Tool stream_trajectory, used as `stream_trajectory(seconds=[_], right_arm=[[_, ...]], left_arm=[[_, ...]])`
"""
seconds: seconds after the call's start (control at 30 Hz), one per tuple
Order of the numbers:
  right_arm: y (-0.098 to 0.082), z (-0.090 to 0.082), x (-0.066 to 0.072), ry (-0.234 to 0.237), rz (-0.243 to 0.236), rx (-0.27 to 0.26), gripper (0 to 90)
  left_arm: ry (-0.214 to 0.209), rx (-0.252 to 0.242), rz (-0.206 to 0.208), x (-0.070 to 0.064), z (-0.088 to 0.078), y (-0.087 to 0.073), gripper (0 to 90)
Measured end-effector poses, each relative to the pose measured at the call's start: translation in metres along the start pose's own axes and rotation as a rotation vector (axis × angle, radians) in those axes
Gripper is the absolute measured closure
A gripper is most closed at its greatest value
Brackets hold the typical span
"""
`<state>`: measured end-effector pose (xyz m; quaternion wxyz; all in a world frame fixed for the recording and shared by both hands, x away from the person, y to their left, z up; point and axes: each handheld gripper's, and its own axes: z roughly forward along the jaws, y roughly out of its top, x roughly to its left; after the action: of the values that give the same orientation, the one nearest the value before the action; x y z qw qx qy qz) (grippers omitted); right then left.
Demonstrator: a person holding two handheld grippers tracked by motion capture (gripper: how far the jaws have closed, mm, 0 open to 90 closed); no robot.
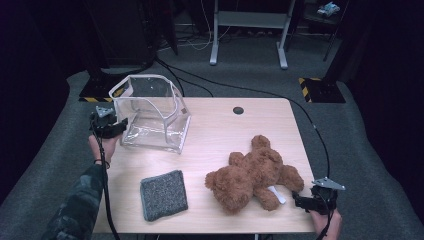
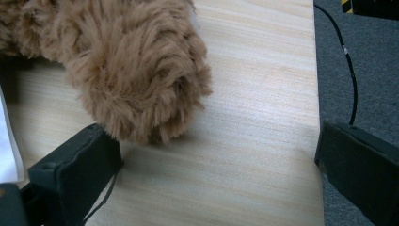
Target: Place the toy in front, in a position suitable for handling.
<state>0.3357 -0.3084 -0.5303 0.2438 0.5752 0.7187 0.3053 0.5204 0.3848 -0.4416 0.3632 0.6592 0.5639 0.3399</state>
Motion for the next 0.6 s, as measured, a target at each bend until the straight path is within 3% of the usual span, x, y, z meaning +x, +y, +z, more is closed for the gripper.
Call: stream_trajectory(seconds=[0.03,0.07,0.1,0.17,0.4,0.53,0.6], right_arm=[[0.0,0.0,0.0,0.0,0.0,0.0,0.2],[0.0,0.0,0.0,0.0,0.0,0.0,0.2],[0.0,0.0,0.0,0.0,0.0,0.0,0.2],[0.0,0.0,0.0,0.0,0.0,0.0,0.3],[0.0,0.0,0.0,0.0,0.0,0.0,0.2],[0.0,0.0,0.0,-0.002,0.004,0.001,0.3],[0.0,0.0,0.0,-0.002,0.004,0.001,0.2]], left_arm=[[0.026,0.009,0.002,0.0,0.002,0.001,59.7],[0.016,0.011,-0.007,0.001,0.004,0.001,59.7],[0.04,0.018,0.016,-0.002,0.006,0.002,71.9],[0.061,0.014,0.012,-0.003,0.007,0.002,79.4],[0.075,0.014,-0.033,0.002,0.003,0.0,84.7],[0.099,0.015,-0.085,0.013,-0.003,-0.004,85.3],[0.104,0.015,-0.088,0.016,-0.004,-0.005,85.4]])
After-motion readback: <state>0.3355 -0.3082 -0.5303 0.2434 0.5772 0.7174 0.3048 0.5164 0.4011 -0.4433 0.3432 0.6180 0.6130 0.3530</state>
